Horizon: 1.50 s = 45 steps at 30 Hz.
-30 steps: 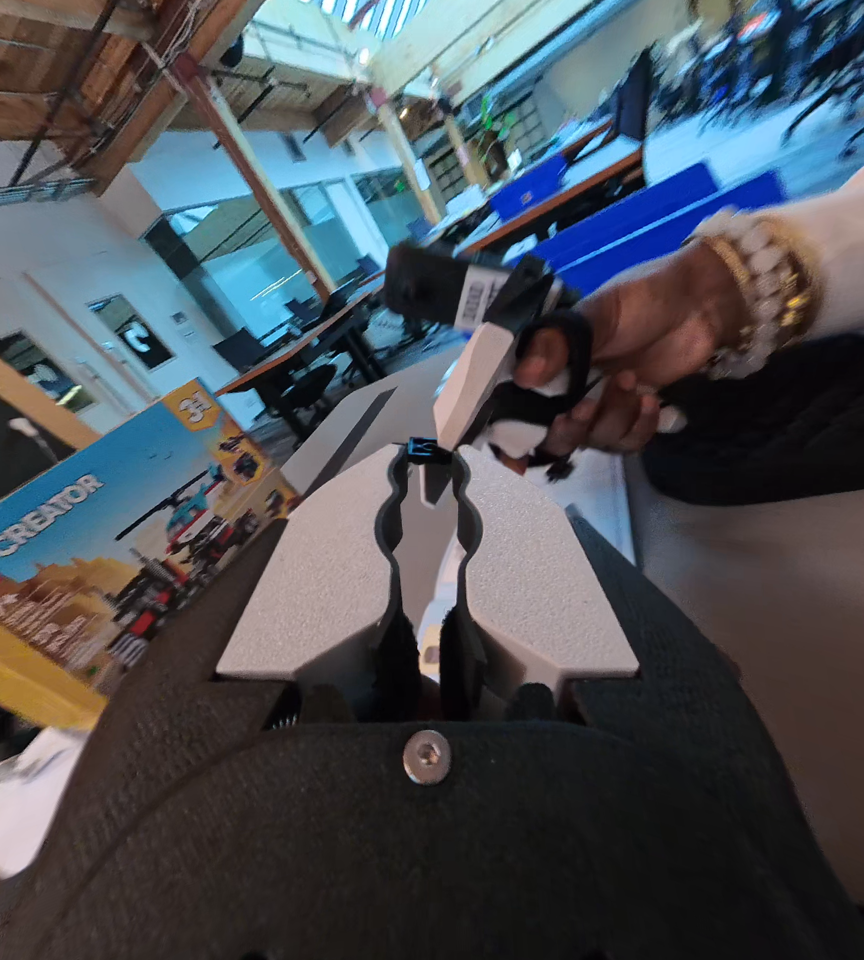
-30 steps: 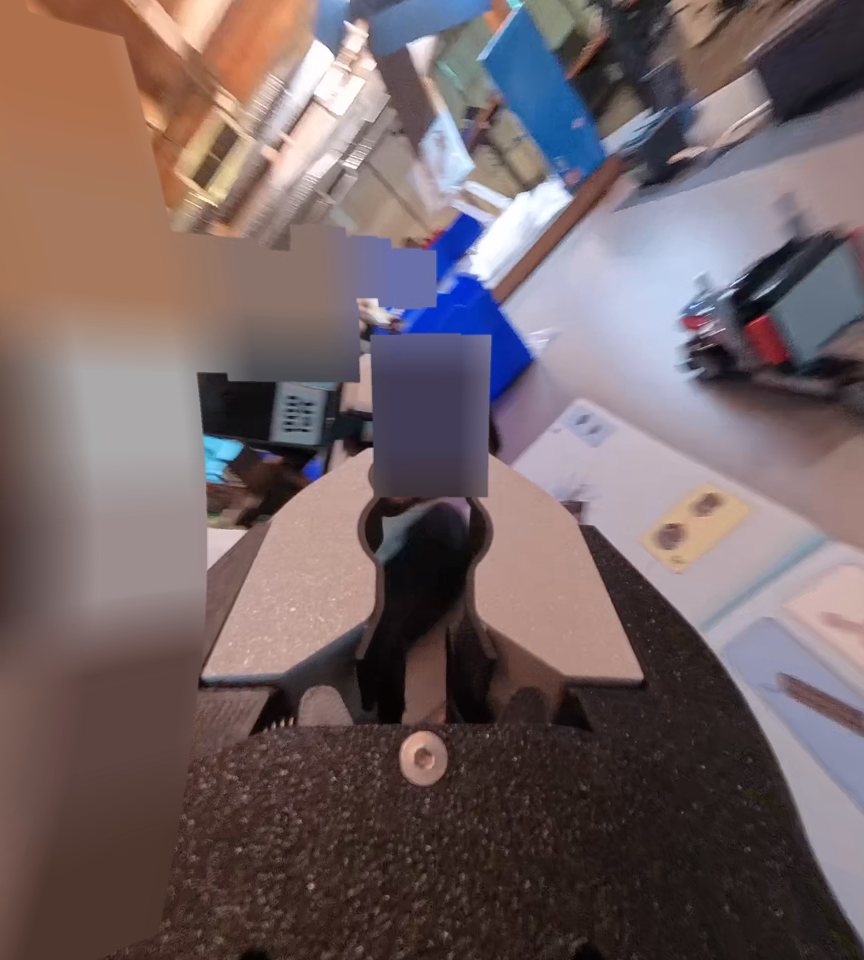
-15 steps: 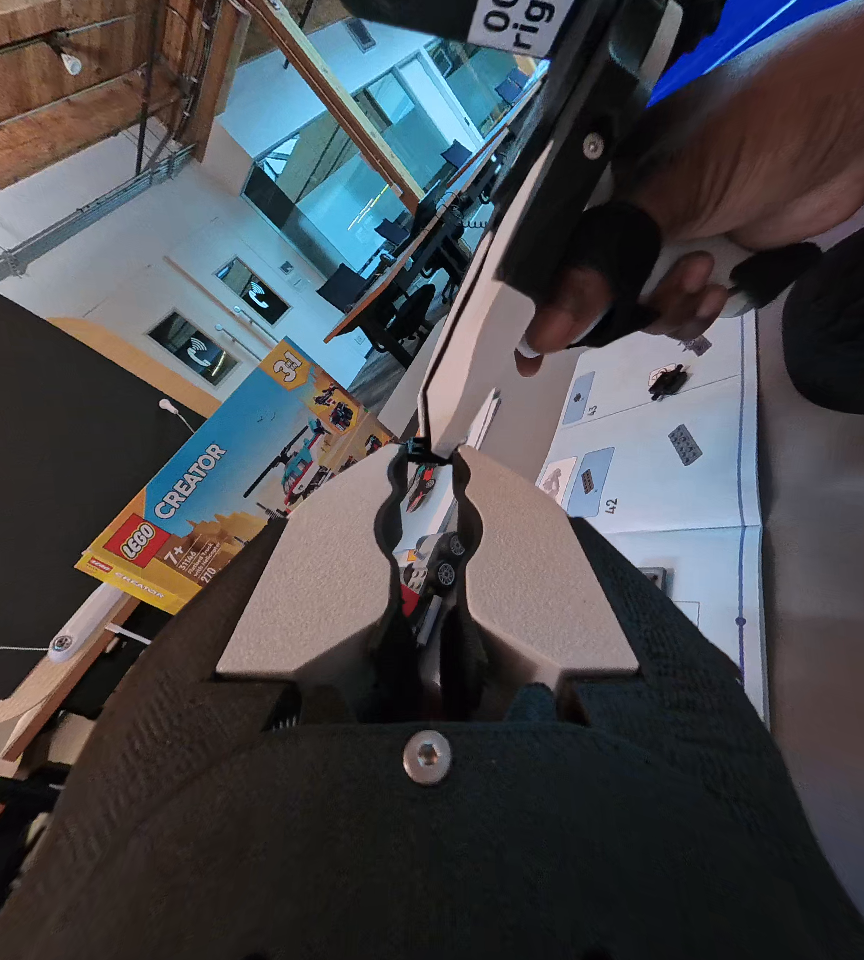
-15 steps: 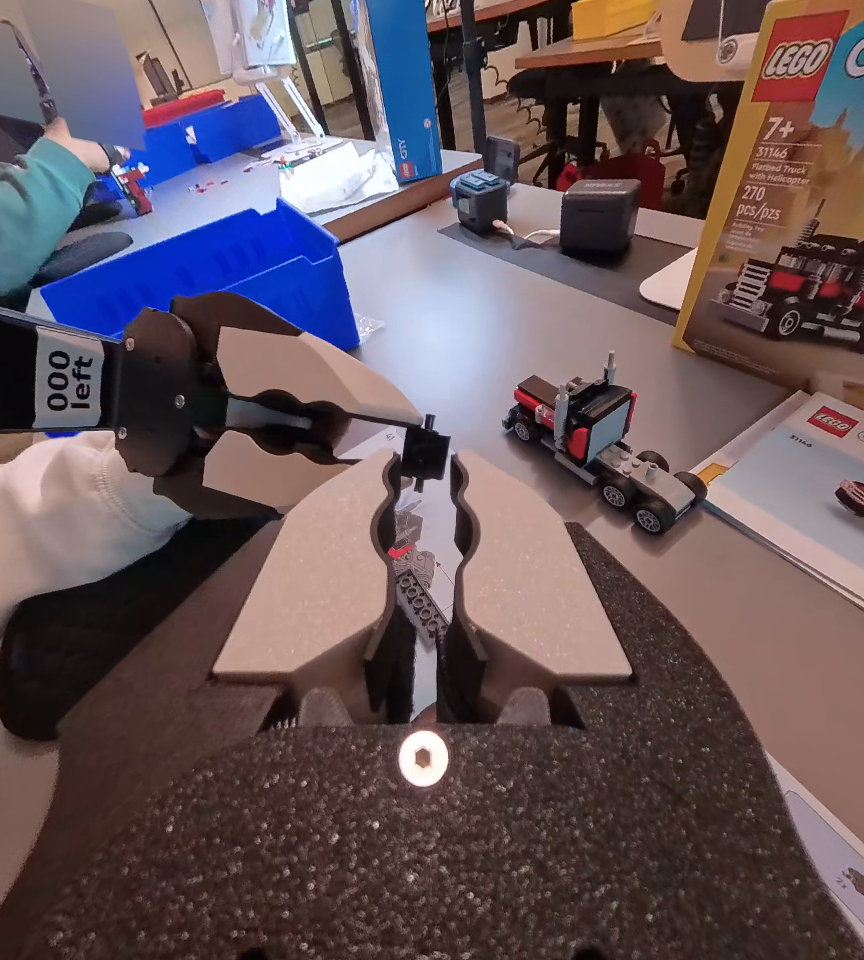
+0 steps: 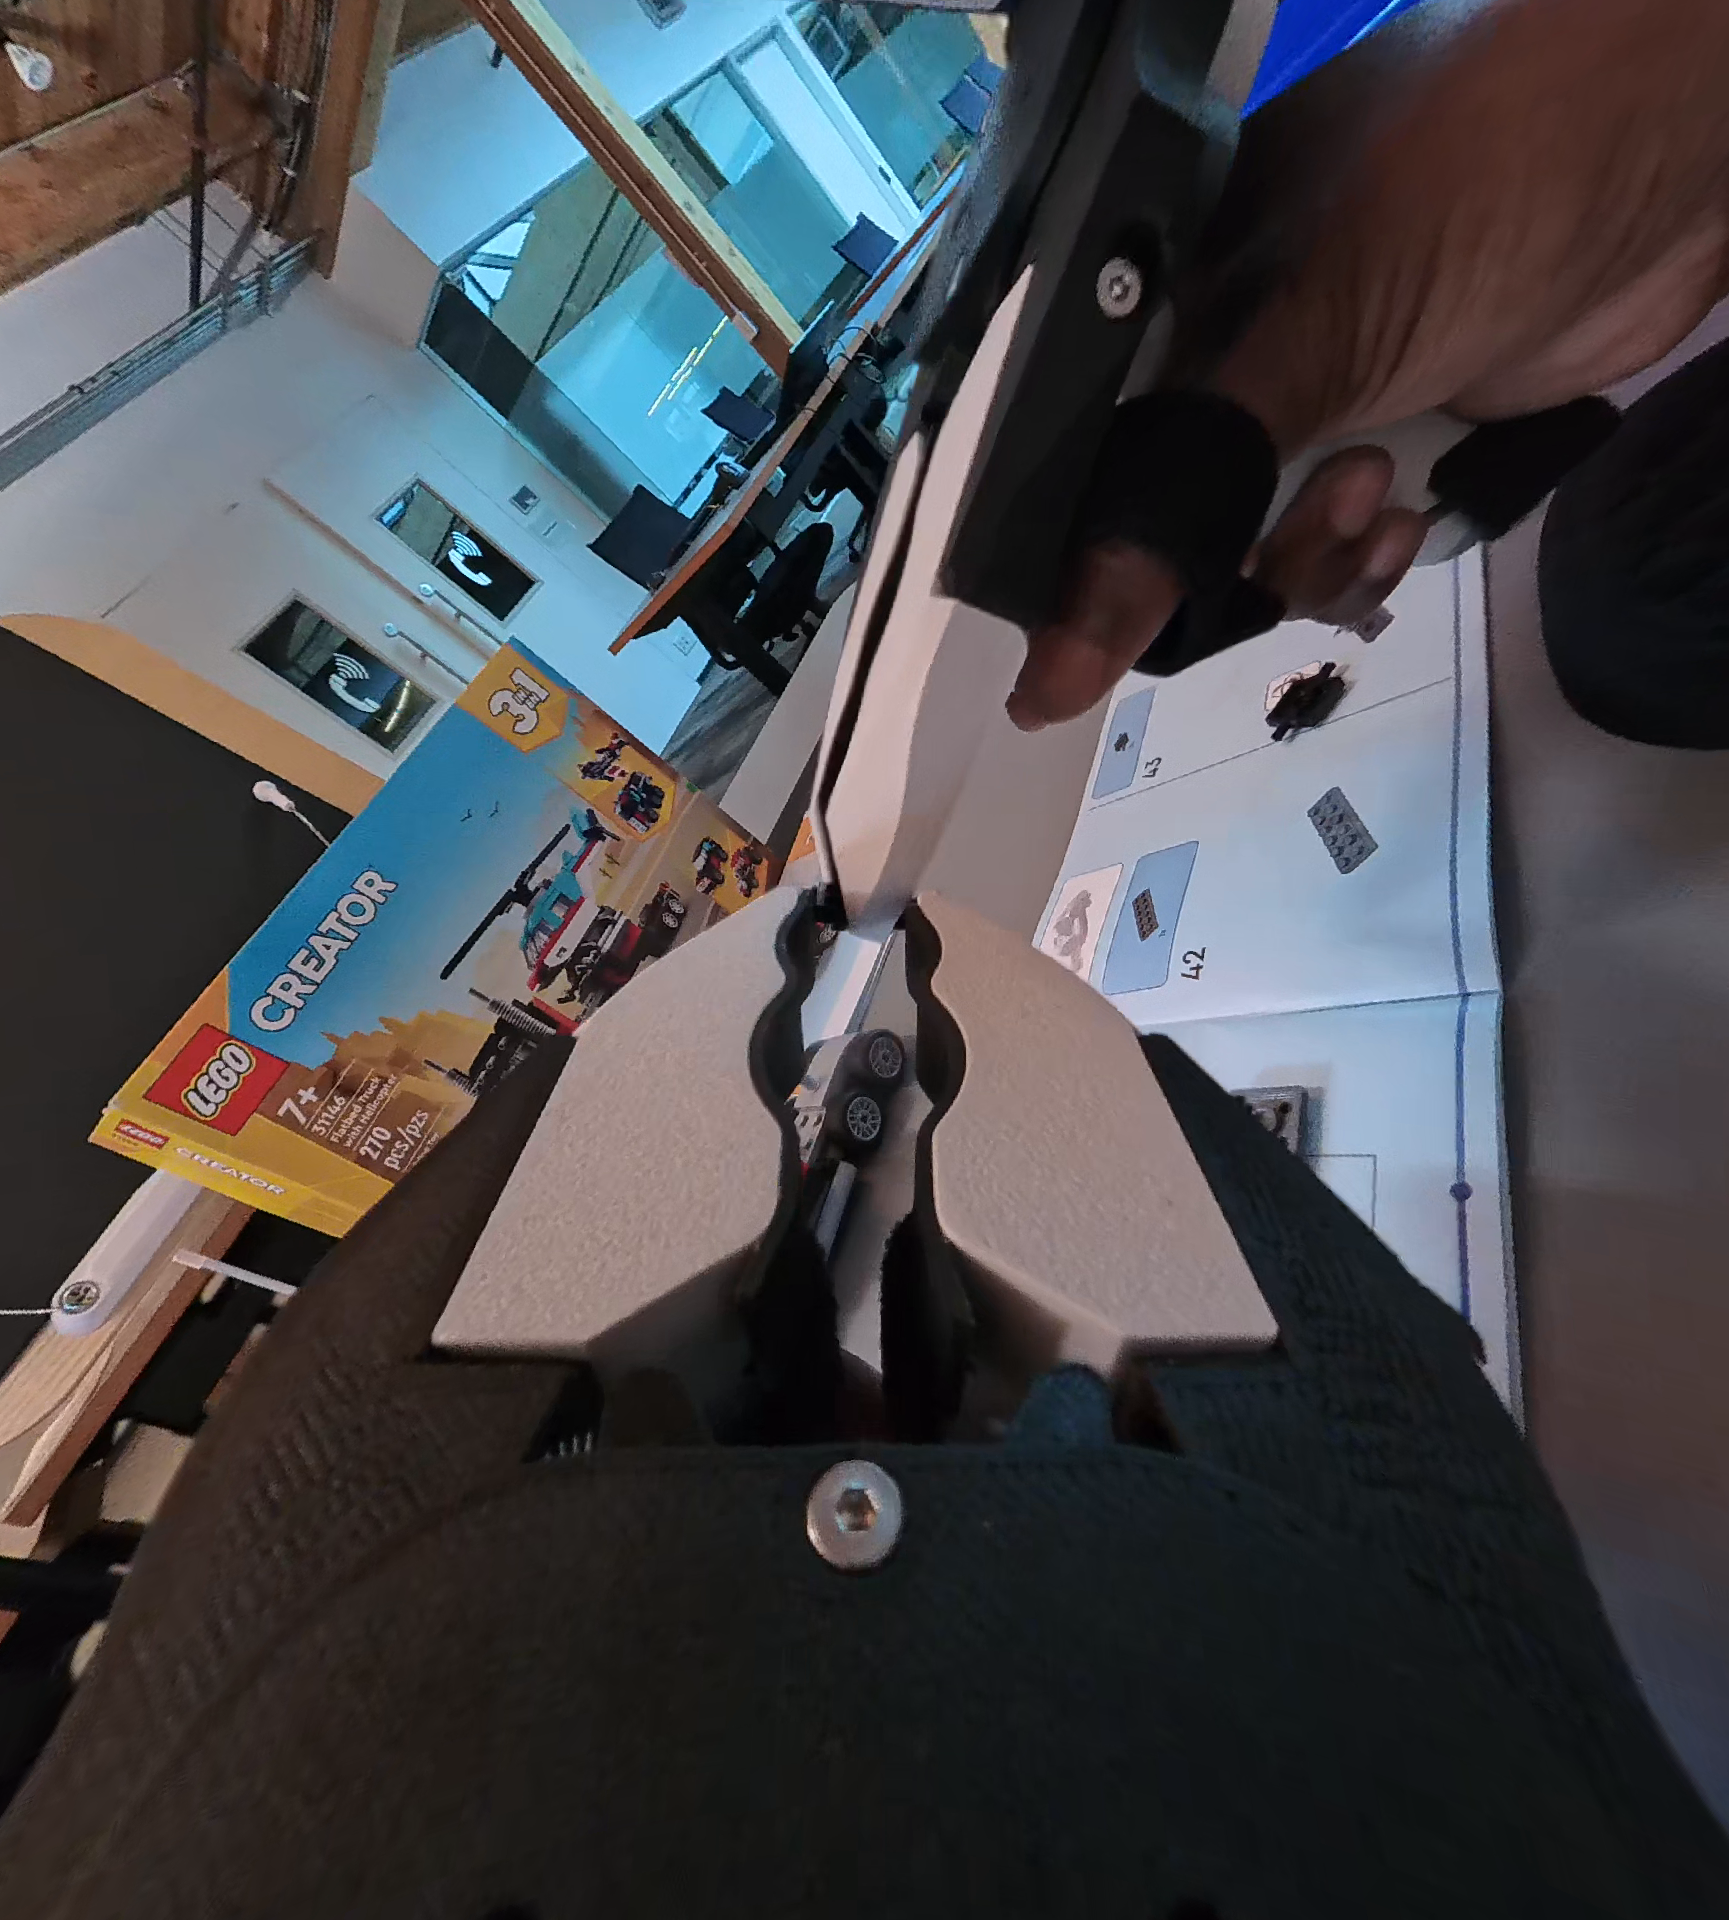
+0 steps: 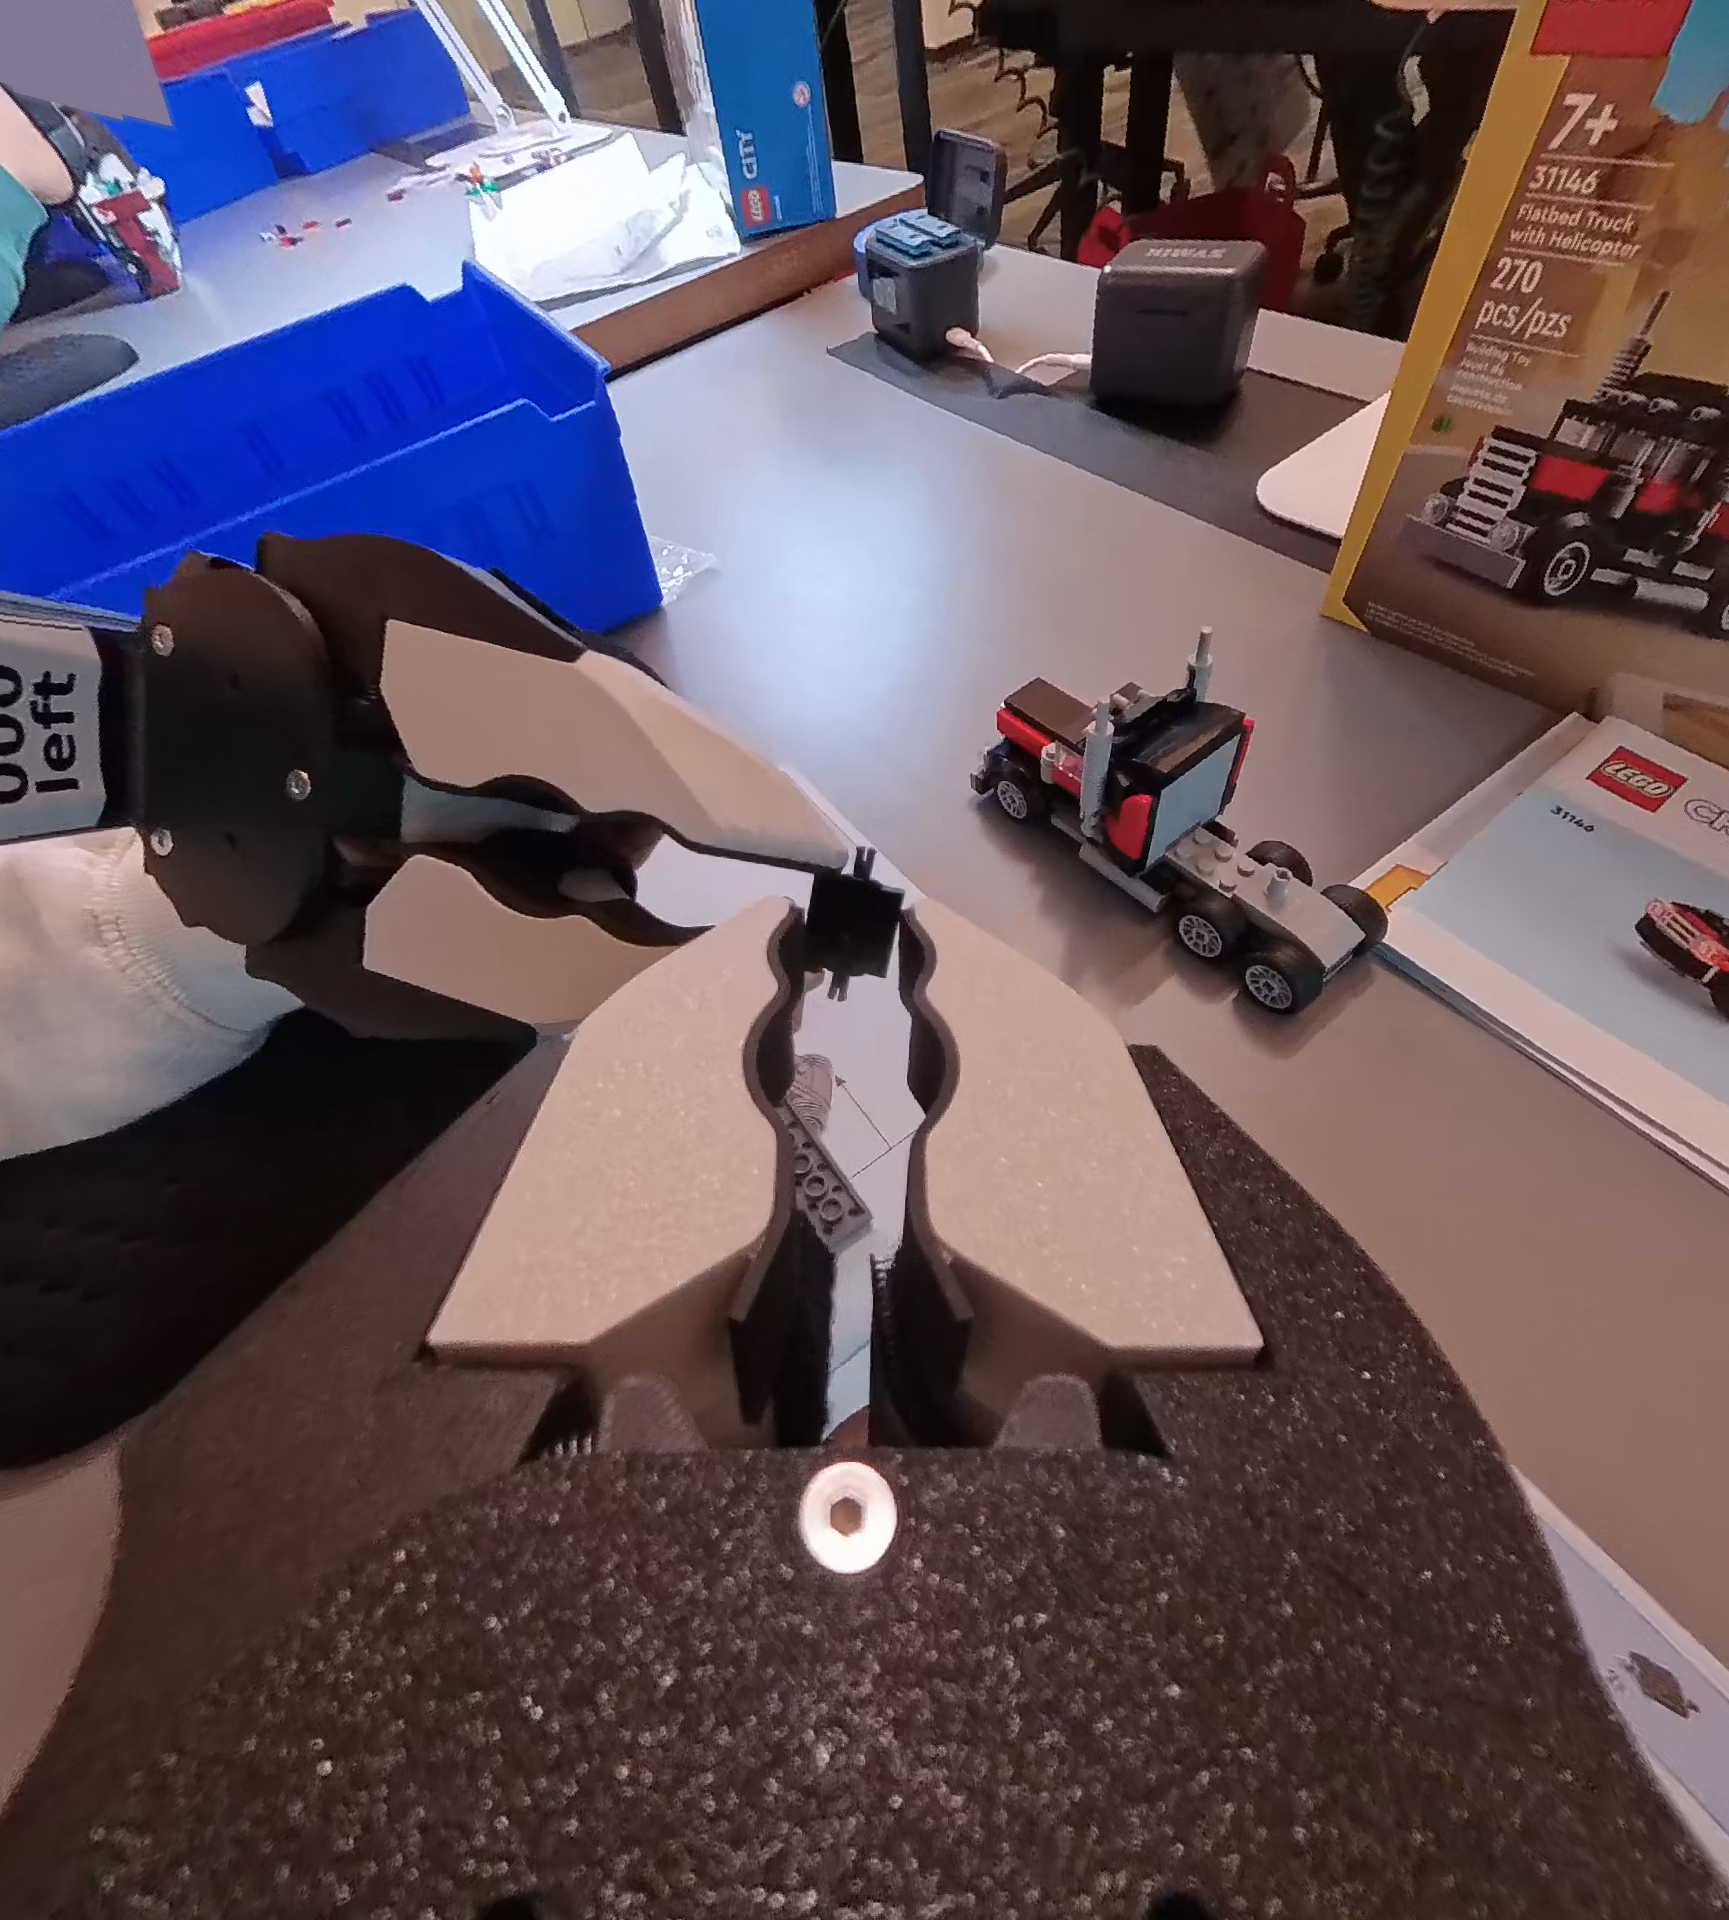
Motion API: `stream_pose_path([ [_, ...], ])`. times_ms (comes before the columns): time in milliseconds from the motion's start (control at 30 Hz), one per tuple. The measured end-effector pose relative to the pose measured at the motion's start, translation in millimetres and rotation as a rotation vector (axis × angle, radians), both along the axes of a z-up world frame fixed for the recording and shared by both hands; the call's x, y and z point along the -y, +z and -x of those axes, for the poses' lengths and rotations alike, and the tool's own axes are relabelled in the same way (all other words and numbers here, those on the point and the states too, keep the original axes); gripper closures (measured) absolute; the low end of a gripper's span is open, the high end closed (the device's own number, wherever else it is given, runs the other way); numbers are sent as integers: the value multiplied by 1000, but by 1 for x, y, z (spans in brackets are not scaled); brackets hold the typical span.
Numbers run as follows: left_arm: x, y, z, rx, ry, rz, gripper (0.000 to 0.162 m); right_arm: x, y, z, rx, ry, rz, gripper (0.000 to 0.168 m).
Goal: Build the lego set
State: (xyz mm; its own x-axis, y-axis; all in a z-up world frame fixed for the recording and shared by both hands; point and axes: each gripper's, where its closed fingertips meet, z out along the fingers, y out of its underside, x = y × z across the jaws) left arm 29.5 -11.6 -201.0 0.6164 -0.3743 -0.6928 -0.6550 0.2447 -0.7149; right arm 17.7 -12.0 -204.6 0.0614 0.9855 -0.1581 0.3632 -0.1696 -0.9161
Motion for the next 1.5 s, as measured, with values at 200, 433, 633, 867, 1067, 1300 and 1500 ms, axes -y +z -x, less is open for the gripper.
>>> stream_pose_path([
  [200, 13, -23, -3, 94, -171, 302, 127, -7, 0, -11, 14, 41, -15, 152],
  [433, 42, -78, 5, 105, -269, 783, 122, -8, -15, -50, 176, 188, -70, 152],
  [633, 32, -104, 0, 65, -178, 865, 145, -43, 9, -84, 125, 57, -32, 152],
  [867, 16, -100, 6, 80, -78, 822, 146, -64, -7, -118, 179, -75, 66, 152],
  [1067, -14, -84, -17, 40, -54, 830, 145, -71, -14, -133, 156, -153, 136, 152],
  [1300, -37, -96, -39, 111, -21, 901, 145, -75, -22, -140, 98, -192, 225, 152],
  [1500, -30, -102, -51, 93, -19, 904, 145, -71, -34, -135, 103, -174, 280, 152],
])
